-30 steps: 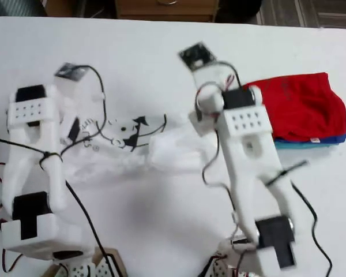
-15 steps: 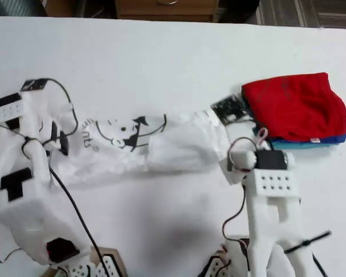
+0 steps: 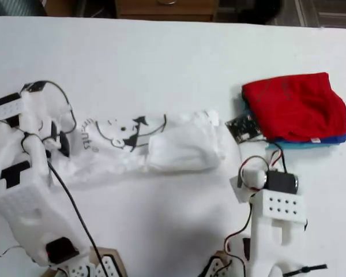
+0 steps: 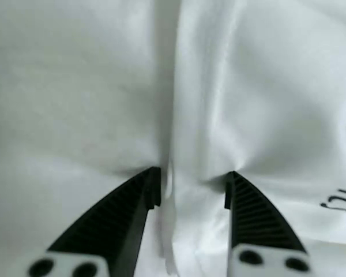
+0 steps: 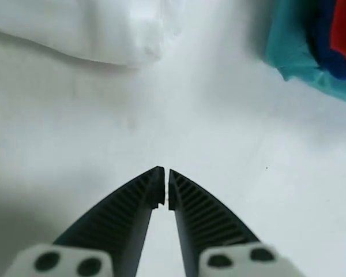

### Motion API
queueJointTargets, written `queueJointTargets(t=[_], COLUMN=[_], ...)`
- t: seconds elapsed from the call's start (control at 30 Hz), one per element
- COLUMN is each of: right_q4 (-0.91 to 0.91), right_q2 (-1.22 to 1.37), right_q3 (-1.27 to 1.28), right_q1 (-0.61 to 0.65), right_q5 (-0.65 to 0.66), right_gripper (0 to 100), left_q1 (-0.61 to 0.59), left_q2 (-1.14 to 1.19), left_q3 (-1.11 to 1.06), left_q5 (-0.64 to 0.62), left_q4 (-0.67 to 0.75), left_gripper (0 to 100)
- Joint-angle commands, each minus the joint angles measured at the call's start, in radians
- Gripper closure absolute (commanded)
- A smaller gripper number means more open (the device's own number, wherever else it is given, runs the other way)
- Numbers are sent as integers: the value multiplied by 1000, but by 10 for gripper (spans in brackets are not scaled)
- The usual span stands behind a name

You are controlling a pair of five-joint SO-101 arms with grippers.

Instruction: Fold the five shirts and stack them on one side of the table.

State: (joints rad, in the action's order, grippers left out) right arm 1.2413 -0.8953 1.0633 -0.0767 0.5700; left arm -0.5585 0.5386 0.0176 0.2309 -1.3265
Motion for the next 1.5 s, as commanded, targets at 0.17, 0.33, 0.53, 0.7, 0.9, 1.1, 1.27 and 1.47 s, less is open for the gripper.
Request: queueJointTargets(t=[0.17,0.33,0.53,0.7,0.9,1.1,1.27,1.47], right_q4=[-76,-179,-320,-415,-426,-426,-427,-427], right_q2=[-71,-71,-71,-71,-71,-71,-71,-71], right_q3=[100,206,287,391,393,394,394,396], right_q1=[-12,-56,-234,-278,-278,-277,-277,-277], right_q5=[28,68,68,68,58,58,58,58], right_gripper=[978,978,978,978,978,978,978,978], left_q1=[35,80,64,-32,-206,-226,-121,91], left_q2=[18,18,20,18,18,20,6,-106], left_q3=[24,24,24,24,133,348,446,383], left_q5=[-8,26,32,87,178,221,203,92], left_q4=[-34,-69,-75,-74,-132,-325,-463,-463], left_gripper=[806,959,972,972,972,972,972,972])
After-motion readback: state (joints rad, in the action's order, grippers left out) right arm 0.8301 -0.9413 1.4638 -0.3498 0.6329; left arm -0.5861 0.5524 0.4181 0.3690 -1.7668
